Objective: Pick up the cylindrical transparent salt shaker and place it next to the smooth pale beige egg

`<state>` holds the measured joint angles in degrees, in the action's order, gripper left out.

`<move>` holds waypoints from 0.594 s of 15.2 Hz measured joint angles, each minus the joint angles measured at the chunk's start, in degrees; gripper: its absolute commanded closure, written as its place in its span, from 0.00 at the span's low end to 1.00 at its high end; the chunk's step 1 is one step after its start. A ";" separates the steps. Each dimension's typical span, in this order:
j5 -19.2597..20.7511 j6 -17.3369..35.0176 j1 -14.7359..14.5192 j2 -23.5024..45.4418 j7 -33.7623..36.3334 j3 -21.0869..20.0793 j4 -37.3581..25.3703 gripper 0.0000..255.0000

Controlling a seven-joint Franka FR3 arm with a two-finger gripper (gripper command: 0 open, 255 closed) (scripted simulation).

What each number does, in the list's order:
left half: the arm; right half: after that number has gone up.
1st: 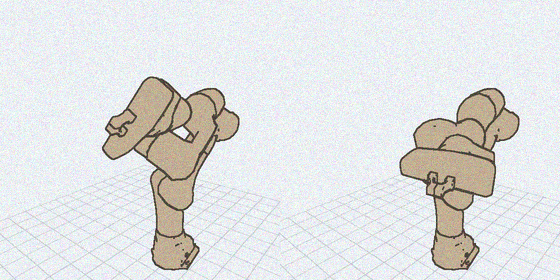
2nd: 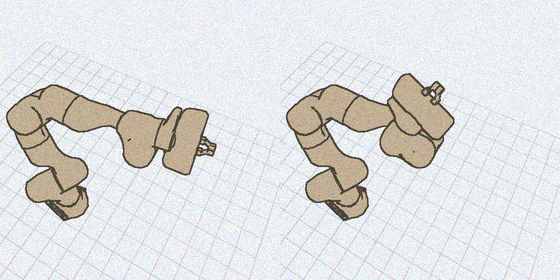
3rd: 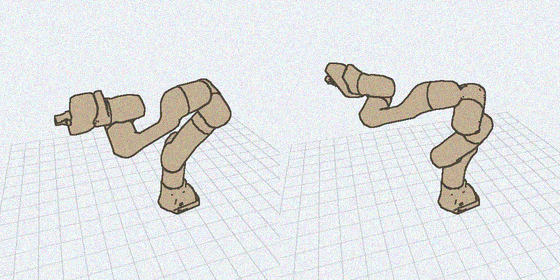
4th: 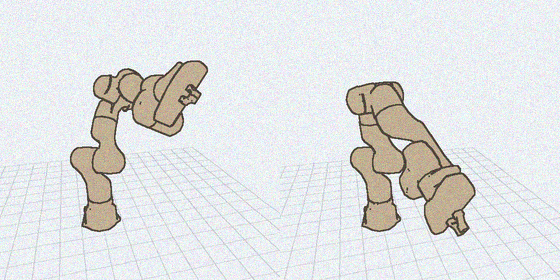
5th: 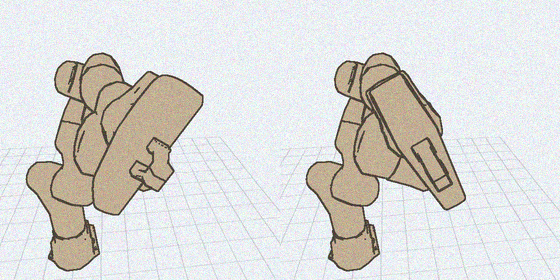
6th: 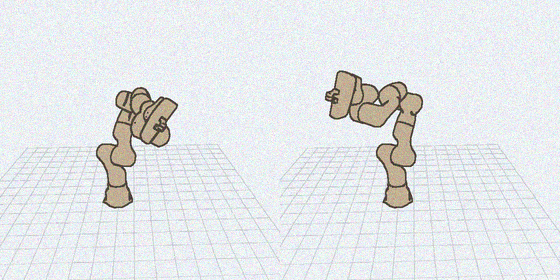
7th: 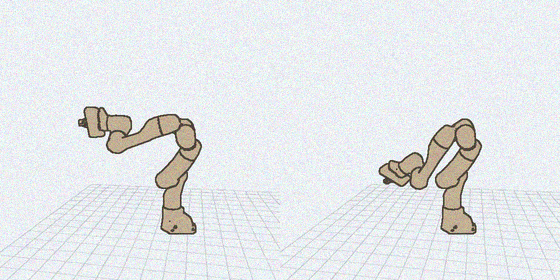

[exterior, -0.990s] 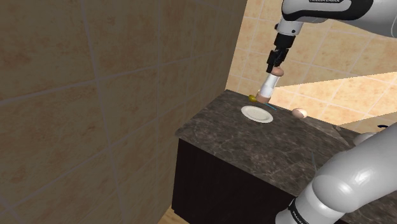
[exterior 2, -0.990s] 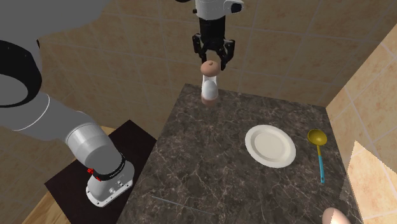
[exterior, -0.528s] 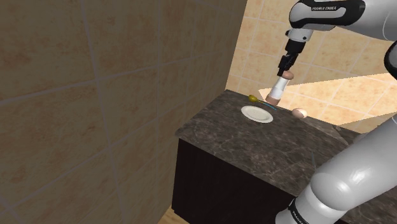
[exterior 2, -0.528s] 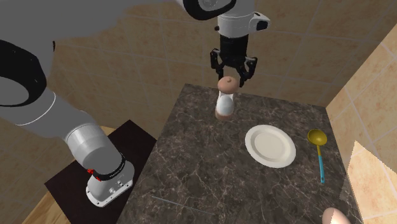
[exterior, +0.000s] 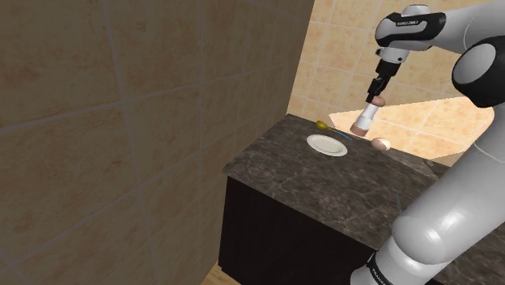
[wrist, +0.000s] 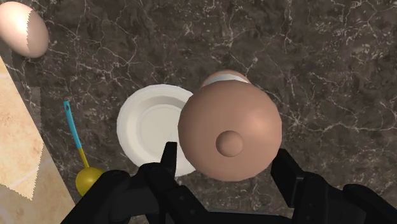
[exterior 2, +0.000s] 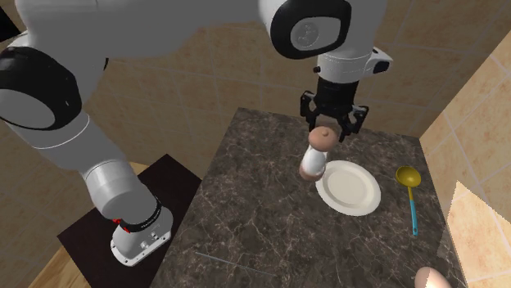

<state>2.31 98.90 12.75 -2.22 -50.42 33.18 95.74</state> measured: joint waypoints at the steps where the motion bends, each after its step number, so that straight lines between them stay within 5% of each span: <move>1: -1.00 0.34 0.75 1.55 -1.74 0.91 -1.02 1.00; 9: -11.74 -0.87 10.15 16.97 -15.57 5.60 -14.47 1.00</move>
<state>-9.43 98.03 22.90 14.75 -65.99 38.78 81.28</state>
